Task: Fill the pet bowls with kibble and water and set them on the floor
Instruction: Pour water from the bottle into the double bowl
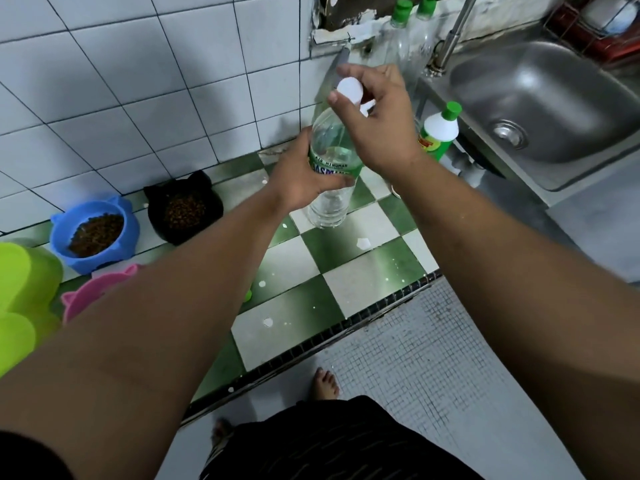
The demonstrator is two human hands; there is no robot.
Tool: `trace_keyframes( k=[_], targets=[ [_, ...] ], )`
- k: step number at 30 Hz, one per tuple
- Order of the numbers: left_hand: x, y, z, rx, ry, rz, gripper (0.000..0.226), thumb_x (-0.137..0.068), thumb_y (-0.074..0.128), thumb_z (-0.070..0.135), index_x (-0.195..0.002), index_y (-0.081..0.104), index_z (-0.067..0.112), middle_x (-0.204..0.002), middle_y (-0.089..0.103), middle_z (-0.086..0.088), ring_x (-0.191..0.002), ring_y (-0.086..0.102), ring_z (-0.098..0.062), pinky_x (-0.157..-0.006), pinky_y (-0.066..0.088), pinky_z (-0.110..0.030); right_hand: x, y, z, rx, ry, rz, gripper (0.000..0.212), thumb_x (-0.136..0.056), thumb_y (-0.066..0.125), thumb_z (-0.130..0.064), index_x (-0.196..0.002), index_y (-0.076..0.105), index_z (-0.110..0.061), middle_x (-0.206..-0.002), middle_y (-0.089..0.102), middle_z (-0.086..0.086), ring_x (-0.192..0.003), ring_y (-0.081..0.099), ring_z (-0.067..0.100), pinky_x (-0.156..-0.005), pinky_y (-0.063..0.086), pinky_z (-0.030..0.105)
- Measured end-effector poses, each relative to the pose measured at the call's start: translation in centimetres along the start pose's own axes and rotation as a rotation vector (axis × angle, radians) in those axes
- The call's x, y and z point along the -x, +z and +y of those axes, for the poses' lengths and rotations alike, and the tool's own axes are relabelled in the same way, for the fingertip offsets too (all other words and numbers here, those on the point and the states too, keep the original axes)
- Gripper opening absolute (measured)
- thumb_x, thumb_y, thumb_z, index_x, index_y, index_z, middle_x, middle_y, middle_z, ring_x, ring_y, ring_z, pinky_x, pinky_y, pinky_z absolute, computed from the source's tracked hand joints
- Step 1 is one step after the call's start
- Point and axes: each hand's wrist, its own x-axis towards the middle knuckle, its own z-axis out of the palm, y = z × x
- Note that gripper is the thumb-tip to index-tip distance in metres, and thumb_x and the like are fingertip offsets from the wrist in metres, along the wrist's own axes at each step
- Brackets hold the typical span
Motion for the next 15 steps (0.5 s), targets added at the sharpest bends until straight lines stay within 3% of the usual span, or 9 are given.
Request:
trace_keyframes(
  k=[5, 8, 11, 13, 15],
  targets=[
    [-0.2, 0.0, 0.0, 0.006, 0.000, -0.002, 0.093, -0.058, 0.100, 0.030, -0.135, 0.050, 0.023, -0.120, 0.071, 0.011, -0.107, 0.068, -0.001, -0.094, 0.053, -0.020, 0.4, -0.6, 1.0, 0.001, -0.062, 0.170, 0.034, -0.096, 0.061, -0.034, -0.121, 0.067, -0.013, -0.108, 0.057, 0.003, -0.097, 0.060, 0.008, -0.087, 0.052, 0.024],
    [-0.1, 0.2, -0.4, 0.016, 0.007, 0.004, 0.094, -0.055, 0.101, 0.033, -0.134, 0.050, 0.027, -0.121, 0.071, 0.011, -0.110, 0.068, -0.005, -0.101, 0.055, -0.033, 1.5, -0.8, 2.5, -0.011, -0.029, 0.277, 0.029, -0.095, 0.062, -0.030, -0.117, 0.068, -0.011, -0.105, 0.058, 0.000, -0.095, 0.060, 0.004, -0.086, 0.050, 0.018],
    [-0.1, 0.2, -0.6, 0.016, 0.016, 0.009, 0.094, -0.055, 0.100, 0.034, -0.134, 0.049, 0.029, -0.122, 0.070, 0.011, -0.112, 0.067, -0.005, -0.102, 0.055, -0.037, 3.4, -0.5, 4.7, 0.018, 0.008, 0.338, 0.028, -0.092, 0.064, -0.025, -0.115, 0.070, -0.008, -0.103, 0.058, 0.003, -0.088, 0.055, -0.002, -0.083, 0.047, 0.014],
    [0.0, 0.2, -0.7, 0.019, 0.021, 0.010, 0.094, -0.056, 0.100, 0.036, -0.135, 0.050, 0.029, -0.122, 0.069, 0.013, -0.113, 0.066, -0.003, -0.102, 0.055, -0.036, 5.2, -0.2, 6.5, 0.035, 0.063, 0.339, 0.026, -0.092, 0.066, -0.022, -0.113, 0.070, -0.008, -0.102, 0.057, 0.004, -0.084, 0.053, -0.006, -0.080, 0.045, 0.013],
    [0.1, 0.2, -0.8, 0.014, 0.028, 0.015, 0.096, -0.054, 0.099, 0.041, -0.135, 0.050, 0.028, -0.123, 0.069, 0.013, -0.113, 0.066, -0.002, -0.102, 0.055, -0.036, 7.5, 0.4, 8.7, 0.114, 0.135, 0.253, 0.025, -0.091, 0.065, -0.023, -0.111, 0.070, -0.008, -0.101, 0.056, 0.005, -0.085, 0.054, 0.002, -0.081, 0.049, 0.021]
  ],
)
